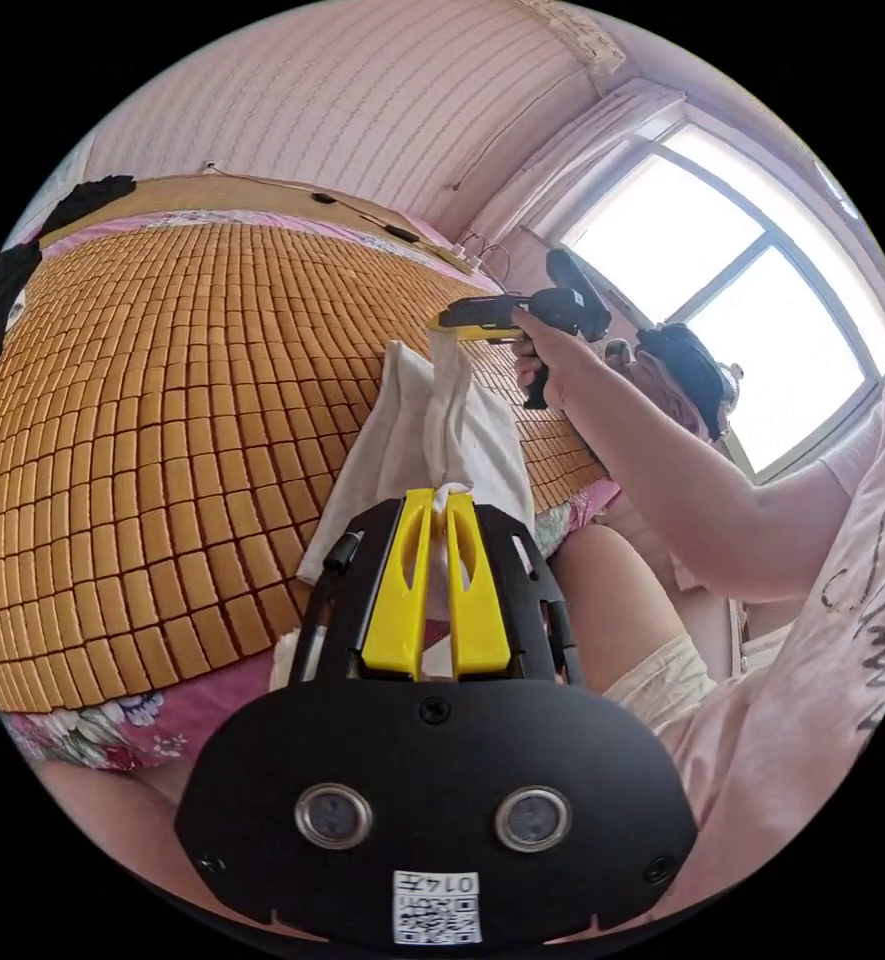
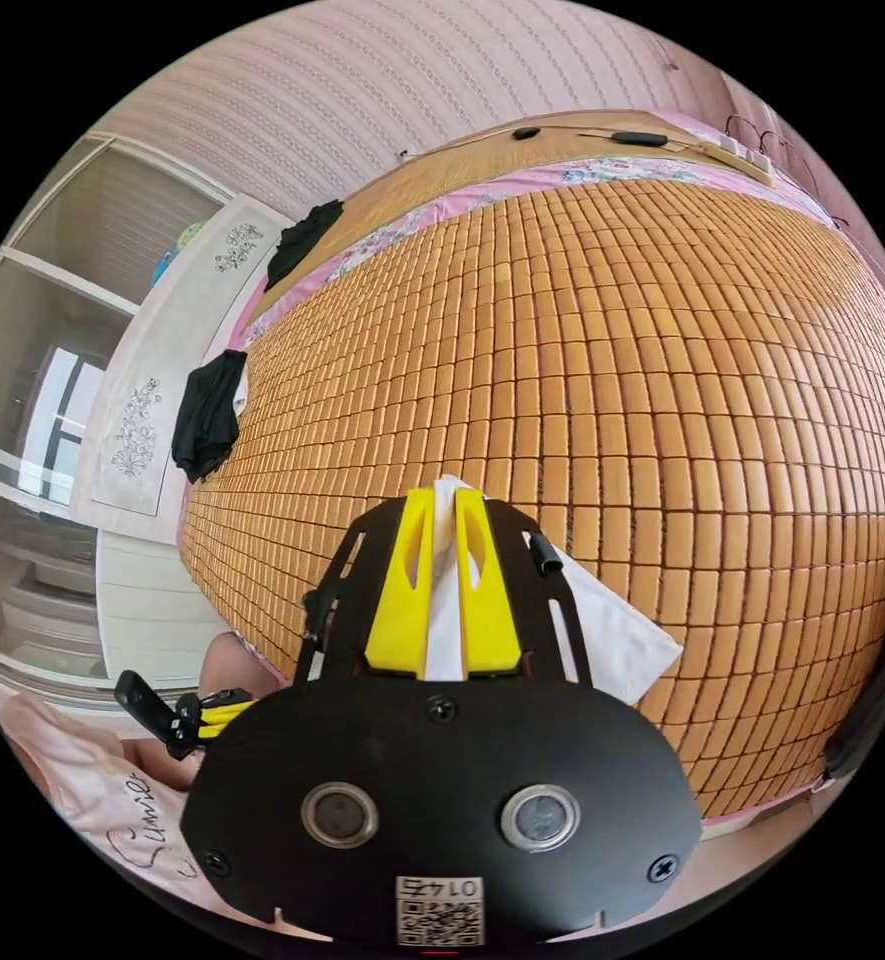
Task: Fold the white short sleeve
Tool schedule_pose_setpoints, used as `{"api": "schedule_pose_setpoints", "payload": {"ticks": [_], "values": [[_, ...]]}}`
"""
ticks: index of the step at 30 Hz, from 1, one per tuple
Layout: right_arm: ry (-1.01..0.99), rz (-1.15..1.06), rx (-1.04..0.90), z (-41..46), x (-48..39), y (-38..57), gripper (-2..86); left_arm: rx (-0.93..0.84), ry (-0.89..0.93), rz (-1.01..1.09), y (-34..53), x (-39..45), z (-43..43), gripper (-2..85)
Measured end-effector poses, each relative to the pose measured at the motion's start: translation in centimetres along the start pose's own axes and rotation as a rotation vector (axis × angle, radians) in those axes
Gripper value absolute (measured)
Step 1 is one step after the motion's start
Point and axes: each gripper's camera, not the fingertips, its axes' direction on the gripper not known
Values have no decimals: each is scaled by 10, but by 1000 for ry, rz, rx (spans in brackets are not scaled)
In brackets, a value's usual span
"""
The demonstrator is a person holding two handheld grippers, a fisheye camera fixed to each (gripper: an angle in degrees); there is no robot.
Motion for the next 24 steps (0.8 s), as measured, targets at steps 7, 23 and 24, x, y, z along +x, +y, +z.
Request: {"api": "schedule_pose_setpoints", "payload": {"ticks": [7,23,24], "values": [[11,-154,9,-20,-38,-35,75,-156,-72,-207,-5,-38,15,46],[339,-465,-208,1,-117,-45,43,-255,-254,93,-66,18,77,33],[336,-459,-205,-2,-117,-45,41,-257,-255,111,-72,22,81,27]]}}
